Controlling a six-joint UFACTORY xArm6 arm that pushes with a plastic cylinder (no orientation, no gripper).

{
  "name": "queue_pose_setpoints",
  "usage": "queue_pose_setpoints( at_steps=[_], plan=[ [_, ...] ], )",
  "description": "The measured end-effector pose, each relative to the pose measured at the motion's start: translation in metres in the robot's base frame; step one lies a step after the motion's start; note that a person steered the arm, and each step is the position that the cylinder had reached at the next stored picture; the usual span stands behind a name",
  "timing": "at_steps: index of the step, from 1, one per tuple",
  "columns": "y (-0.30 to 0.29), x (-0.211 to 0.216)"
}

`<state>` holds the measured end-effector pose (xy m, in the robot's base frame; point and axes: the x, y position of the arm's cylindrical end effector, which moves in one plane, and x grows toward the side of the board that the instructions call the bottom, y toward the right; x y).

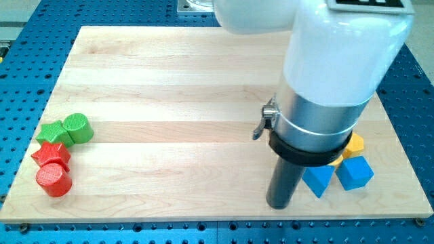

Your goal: Move your arm to the bottom side of the blue cube

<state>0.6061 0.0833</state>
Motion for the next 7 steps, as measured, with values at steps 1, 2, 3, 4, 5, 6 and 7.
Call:
queue_pose_setpoints(
  at_steps=[1,2,3,4,5,6,7],
  plan=[
    [-0.004,0.0],
    [-0.013,0.011],
    [-0.029,0.012],
    [-0.025,0.013],
    [0.007,0.012],
    [0.035,0.012],
    [0.047,0.012]
  ],
)
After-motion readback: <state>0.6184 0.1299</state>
